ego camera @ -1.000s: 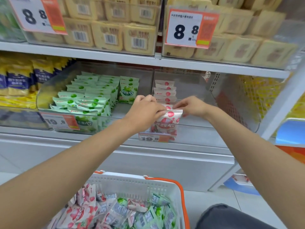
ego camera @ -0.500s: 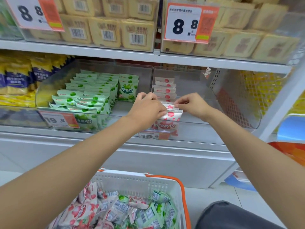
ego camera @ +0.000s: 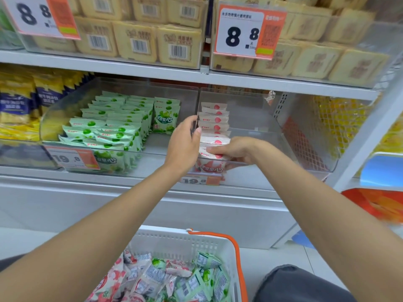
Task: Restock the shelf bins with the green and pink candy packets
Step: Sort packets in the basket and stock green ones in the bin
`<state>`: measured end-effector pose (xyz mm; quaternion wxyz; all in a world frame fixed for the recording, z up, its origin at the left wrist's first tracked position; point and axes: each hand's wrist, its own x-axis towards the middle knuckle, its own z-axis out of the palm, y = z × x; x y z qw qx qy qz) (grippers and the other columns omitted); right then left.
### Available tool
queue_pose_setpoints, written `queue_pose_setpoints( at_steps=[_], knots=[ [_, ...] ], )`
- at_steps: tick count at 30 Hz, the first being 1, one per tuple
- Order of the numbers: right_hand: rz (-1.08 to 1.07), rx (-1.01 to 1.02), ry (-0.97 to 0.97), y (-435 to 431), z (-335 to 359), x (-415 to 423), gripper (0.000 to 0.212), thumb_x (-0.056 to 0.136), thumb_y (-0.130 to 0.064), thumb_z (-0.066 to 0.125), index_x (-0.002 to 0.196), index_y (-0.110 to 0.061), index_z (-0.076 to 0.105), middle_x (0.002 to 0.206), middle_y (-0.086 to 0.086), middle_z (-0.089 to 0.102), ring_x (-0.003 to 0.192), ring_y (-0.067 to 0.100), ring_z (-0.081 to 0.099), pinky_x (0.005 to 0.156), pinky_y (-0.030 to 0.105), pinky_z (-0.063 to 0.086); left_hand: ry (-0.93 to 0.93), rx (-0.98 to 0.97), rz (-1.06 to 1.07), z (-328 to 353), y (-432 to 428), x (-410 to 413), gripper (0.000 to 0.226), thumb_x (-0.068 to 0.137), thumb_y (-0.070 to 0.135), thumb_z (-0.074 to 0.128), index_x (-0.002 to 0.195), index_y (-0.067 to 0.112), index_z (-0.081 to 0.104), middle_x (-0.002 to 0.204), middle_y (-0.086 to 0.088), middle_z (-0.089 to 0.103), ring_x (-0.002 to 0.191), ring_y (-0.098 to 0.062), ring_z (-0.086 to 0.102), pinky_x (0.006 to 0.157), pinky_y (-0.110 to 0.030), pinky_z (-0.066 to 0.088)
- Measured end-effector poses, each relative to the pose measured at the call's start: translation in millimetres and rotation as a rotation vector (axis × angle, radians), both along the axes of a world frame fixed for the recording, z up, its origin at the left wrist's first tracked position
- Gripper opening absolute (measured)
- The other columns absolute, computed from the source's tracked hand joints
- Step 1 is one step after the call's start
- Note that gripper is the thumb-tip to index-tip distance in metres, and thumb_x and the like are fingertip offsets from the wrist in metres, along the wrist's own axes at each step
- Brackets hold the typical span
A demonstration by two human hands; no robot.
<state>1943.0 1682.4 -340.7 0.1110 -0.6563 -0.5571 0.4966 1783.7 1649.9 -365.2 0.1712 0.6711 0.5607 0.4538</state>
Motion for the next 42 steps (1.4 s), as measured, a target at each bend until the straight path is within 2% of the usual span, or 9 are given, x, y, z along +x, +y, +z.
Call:
queue_pose_setpoints(
  at_steps=[2,6,11,16,20,26,32,38,42],
  knots=[
    [-0.03,-0.059,0.066,1,2,-1,0.046,0.083,-0.045,0.07,0.11,-0.01,0.06,0.108,0.009,0.069,0.098,0.023,0.066,0.094,0.04,0.054,-0.032,-0.008,0.02,-4,4,-2,0.04,0.102,0.022,0.045,0.142,0.015,0.045,0.137,0.001,0.055,0.122,-0.014,0.053,0.101,-0.032,0.043],
    [-0.275,-0.087,0.287,16,1,9,0.11,0.055,-0.079,0.068,0.143,-0.019,0.04,0.139,0.01,0.046,0.127,0.033,0.049,0.105,0.051,0.043,-0.084,-0.006,0.032,-5,2,-2,0.038,0.103,0.025,0.046,0.14,0.019,0.049,0.134,0.004,0.058,0.115,-0.011,0.056,0.098,-0.033,0.047],
    [-0.459,-0.02,0.542,24,-5,-20,0.064,0.093,-0.067,0.036,0.109,-0.012,0.064,0.088,0.012,0.074,0.078,0.028,0.072,0.073,0.04,0.059,-0.114,-0.005,0.017,-5,-1,-3,0.037,0.102,0.024,0.047,0.139,0.02,0.05,0.13,0.006,0.061,0.115,-0.01,0.058,0.097,-0.035,0.049],
    [-0.432,-0.066,0.583,24,-7,-9,0.073,0.088,-0.067,0.049,0.13,-0.008,0.055,0.119,0.018,0.067,0.105,0.035,0.067,0.094,0.051,0.052,-0.21,-0.079,-0.016,-2,0,-7,0.037,0.101,0.023,0.05,0.138,0.021,0.051,0.13,0.008,0.06,0.111,-0.004,0.056,0.094,-0.021,0.043],
    [-0.229,-0.118,0.249,7,12,17,0.098,0.073,-0.074,0.061,0.145,-0.015,0.03,0.145,0.018,0.043,0.121,0.036,0.056,0.102,0.049,0.046,-0.296,-0.125,-0.063,1,2,-11,0.038,0.1,0.023,0.054,0.137,0.021,0.053,0.129,0.009,0.058,0.108,-0.002,0.054,0.093,-0.019,0.041],
    [0.267,-0.143,-0.274,-15,23,16,0.065,0.078,-0.067,0.061,0.118,-0.016,0.064,0.102,0.0,0.075,0.101,0.016,0.069,0.105,0.041,0.042,-0.327,-0.145,-0.068,2,3,-10,0.037,0.099,0.022,0.056,0.136,0.02,0.054,0.129,0.009,0.057,0.107,-0.003,0.053,0.093,-0.019,0.041],
    [0.209,-0.212,-0.122,-8,20,6,0.038,0.092,-0.044,0.06,0.117,-0.016,0.063,0.108,0.007,0.073,0.107,0.019,0.067,0.109,0.046,0.039,-0.329,-0.162,-0.079,5,2,-11,0.038,0.099,0.022,0.056,0.137,0.02,0.052,0.127,0.011,0.055,0.109,-0.003,0.051,0.091,-0.019,0.04],
    [0.017,-0.286,0.015,3,22,18,0.104,0.067,-0.079,0.057,0.144,-0.011,0.036,0.142,0.018,0.049,0.122,0.036,0.055,0.102,0.047,0.045,-0.324,-0.156,-0.096,4,2,-12,0.04,0.099,0.022,0.056,0.139,0.019,0.051,0.137,0.007,0.054,0.111,-0.004,0.051,0.095,-0.02,0.04],
    [-0.083,-0.151,0.225,4,5,3,0.067,0.093,-0.066,0.037,0.132,-0.014,0.053,0.123,0.01,0.065,0.102,0.025,0.063,0.098,0.044,0.049,-0.317,-0.152,-0.092,2,4,-11,0.04,0.099,0.022,0.056,0.138,0.02,0.051,0.135,0.008,0.055,0.111,-0.003,0.051,0.095,-0.02,0.04]
  ],
)
